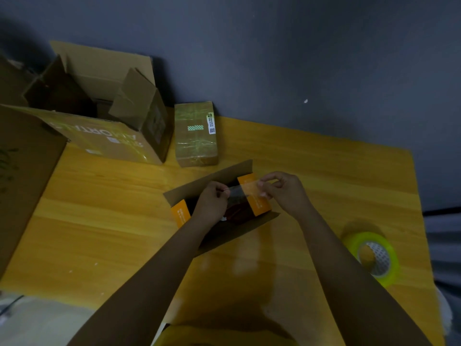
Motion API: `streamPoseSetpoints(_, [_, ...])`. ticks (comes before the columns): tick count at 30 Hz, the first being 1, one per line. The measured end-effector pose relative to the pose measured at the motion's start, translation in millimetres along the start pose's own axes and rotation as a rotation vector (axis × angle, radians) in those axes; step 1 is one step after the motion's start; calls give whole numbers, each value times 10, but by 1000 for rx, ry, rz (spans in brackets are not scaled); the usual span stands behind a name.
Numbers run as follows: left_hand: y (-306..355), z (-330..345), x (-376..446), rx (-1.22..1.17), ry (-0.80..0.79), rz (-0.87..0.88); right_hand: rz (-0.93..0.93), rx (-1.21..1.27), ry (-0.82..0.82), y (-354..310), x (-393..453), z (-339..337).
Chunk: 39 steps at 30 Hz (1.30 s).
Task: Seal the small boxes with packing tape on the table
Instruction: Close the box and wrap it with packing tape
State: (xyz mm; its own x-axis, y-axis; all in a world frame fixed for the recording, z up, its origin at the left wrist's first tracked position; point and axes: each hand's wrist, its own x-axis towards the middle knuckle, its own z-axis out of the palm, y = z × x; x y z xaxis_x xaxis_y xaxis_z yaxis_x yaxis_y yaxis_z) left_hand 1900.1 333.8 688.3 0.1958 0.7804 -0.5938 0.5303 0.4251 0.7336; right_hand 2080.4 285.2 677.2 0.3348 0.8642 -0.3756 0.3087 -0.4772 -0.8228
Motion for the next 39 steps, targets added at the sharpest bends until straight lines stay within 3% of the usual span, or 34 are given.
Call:
streamPoseSetpoints(12, [-64, 25, -10, 56, -5, -10, -52, -128, -8, 60, 50, 41])
streamPoseSetpoints(25, [-114, 59, -23, 61, -16, -14, -199, -724, 4, -84, 64, 66])
streamPoseSetpoints(39, [-115, 84, -22, 41, 16, -34, -32, -861, 67, -143, 26, 105])
